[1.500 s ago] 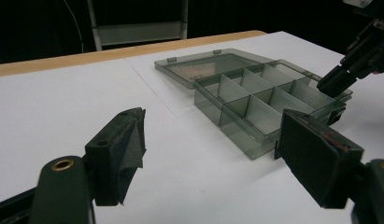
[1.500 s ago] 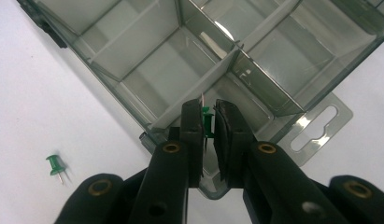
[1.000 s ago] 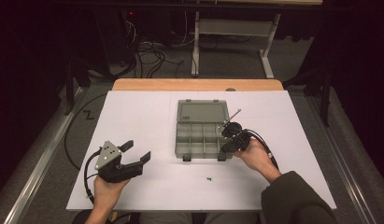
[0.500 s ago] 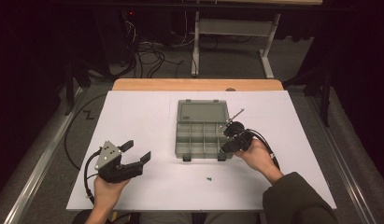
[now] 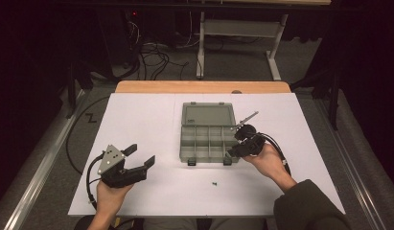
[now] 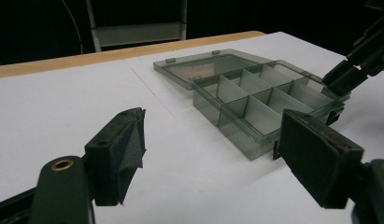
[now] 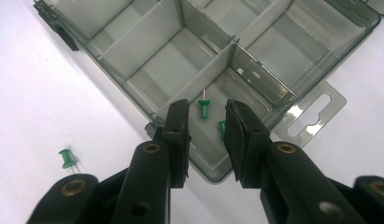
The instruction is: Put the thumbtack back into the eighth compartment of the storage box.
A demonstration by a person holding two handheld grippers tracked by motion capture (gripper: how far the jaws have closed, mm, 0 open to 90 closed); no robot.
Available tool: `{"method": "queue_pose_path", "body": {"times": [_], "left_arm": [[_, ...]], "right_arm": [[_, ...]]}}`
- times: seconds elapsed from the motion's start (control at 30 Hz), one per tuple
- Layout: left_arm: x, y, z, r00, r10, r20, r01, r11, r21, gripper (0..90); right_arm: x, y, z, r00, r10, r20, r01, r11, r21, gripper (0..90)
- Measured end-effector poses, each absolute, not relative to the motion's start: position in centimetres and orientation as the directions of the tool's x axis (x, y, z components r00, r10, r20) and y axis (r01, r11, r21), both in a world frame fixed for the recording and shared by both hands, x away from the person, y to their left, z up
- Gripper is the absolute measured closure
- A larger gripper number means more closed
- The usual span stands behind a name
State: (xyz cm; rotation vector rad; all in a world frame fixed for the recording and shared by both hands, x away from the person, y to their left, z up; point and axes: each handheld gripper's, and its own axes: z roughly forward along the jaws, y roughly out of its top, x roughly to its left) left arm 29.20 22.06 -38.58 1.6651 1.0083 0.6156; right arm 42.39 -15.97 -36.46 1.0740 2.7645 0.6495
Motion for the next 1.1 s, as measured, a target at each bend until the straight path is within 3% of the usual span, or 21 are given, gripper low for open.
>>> {"method": "queue_pose_path", "body": {"times": [1.1], "left_arm": [[29.2, 22.1, -38.6, 0.513, 0.854, -0.085, 0.316, -0.096, 0.944, 23.6]], "right_arm": [[39.6, -15.4, -35.8, -0.77, 0.634, 0.074, 0.591, 0.664, 0.458, 69.0]]}}
